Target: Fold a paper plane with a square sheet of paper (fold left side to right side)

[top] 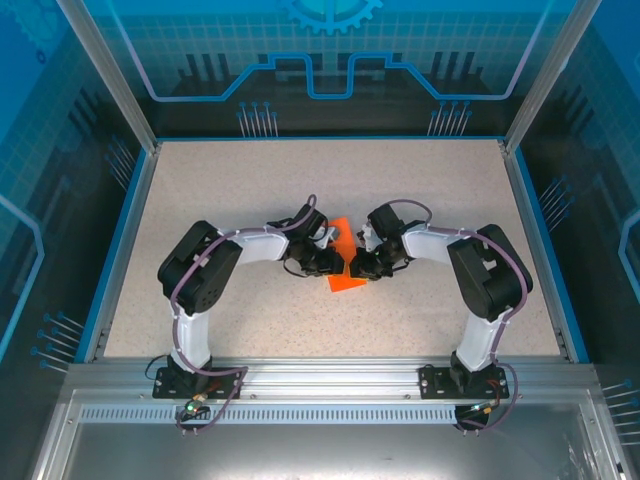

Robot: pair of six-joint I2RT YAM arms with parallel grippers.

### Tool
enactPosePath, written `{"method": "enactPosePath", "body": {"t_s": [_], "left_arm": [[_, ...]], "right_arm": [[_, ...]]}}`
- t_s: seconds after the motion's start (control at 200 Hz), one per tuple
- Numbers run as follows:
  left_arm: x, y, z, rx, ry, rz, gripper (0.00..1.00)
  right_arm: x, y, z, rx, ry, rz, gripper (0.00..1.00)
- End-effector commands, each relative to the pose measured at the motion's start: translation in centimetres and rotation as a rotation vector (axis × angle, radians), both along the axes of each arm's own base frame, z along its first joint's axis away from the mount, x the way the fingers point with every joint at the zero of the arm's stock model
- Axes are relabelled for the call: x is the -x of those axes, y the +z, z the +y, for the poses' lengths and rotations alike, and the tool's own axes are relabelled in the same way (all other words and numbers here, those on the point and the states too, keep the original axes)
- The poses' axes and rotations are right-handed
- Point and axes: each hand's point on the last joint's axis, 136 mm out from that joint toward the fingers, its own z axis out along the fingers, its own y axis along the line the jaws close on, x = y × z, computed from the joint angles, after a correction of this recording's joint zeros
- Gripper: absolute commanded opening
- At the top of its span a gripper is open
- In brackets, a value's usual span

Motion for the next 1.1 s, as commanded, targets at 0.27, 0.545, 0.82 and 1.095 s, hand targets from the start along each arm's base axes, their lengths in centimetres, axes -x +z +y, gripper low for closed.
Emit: {"method": "enactPosePath", "body": {"t_s": [0.27, 0.545, 0.82, 1.095], "left_arm": [[-3.6, 0.9, 1.3, -0.052, -0.002, -0.077, 0.29], [-4.6, -1.3, 2.8, -0.105, 0.021, -0.071, 0.28], [-7.3, -2.2, 5.6, -0.125, 0.102, -0.096, 0.28], [-12.1, -1.5, 8.3, -0.112, 0.194, -0.126, 0.29]], "right_arm": [[1.7, -3.3, -2.8, 0.168, -0.002, 0.074, 0.15], [1.9, -3.5, -3.1, 0.186, 0.000, 0.080, 0.15], [2.8, -3.9, -3.5, 0.200, 0.015, 0.110, 0.15], [3.8, -4.5, -3.9, 0.208, 0.017, 0.135, 0.15]]}}
